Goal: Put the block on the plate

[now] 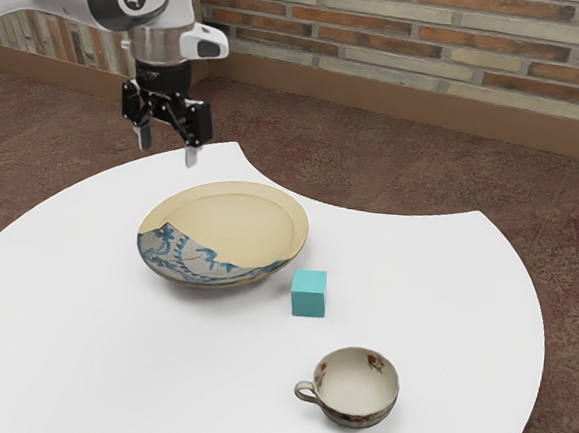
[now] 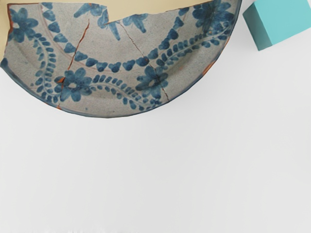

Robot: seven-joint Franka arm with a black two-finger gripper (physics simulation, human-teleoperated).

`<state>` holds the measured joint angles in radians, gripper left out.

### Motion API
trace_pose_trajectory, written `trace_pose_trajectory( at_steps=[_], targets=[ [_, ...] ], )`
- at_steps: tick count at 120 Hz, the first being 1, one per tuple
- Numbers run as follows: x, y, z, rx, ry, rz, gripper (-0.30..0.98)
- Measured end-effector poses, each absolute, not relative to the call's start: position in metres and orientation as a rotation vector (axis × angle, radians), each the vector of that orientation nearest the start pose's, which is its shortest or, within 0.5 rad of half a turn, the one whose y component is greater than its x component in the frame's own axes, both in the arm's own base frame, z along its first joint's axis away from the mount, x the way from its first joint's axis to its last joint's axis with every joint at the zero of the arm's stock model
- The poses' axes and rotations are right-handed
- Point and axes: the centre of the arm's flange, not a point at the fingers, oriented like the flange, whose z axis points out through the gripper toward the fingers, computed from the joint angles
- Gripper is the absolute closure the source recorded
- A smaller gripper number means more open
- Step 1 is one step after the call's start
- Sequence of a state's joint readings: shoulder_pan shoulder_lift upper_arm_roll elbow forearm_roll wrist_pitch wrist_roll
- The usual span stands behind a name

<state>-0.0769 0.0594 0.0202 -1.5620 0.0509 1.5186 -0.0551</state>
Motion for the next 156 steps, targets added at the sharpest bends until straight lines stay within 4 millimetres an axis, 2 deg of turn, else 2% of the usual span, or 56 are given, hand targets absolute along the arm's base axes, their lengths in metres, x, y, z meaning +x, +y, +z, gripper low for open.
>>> trace_pose_trajectory(
  at_steps=[8, 13, 18, 30, 39, 44, 50, 56, 62, 84, 90, 99, 104, 117, 139, 156],
  targets=[
    [0.566, -0.027, 0.586, -3.078, -0.001, 0.168, 0.0],
    [0.573, -0.032, 0.572, -3.075, -0.025, 0.188, 0.0],
    [0.58, -0.047, 0.559, -3.072, -0.043, 0.198, 0.0],
    [0.593, -0.098, 0.526, -3.071, -0.083, 0.217, 0.0],
    [0.616, -0.101, 0.492, -3.068, -0.213, 0.239, 0.0],
    [0.63, -0.105, 0.479, -3.071, -0.277, 0.232, 0.0],
    [0.638, -0.121, 0.476, -3.075, -0.326, 0.206, 0.0],
    [0.638, -0.146, 0.478, -3.073, -0.35, 0.175, 0.0],
    [0.638, -0.161, 0.478, -3.065, -0.403, 0.154, 0.0],
    [0.643, -0.177, 0.459, -2.992, -0.718, 0.145, 0.0],
    [0.647, -0.184, 0.445, -2.974, -0.801, 0.162, 0.0],
    [0.647, -0.216, 0.423, -2.968, -0.877, 0.194, 0.0],
    [0.65, -0.226, 0.416, -2.952, -0.95, 0.197, 0.0],
    [0.658, -0.23, 0.412, -2.867, -1.199, 0.165, 0.0],
    [0.69, -0.212, 0.401, -2.663, -1.645, 0.13, 0.0],
    [0.696, -0.205, 0.399, -2.497, -1.881, 0.115, 0.0]
  ],
)
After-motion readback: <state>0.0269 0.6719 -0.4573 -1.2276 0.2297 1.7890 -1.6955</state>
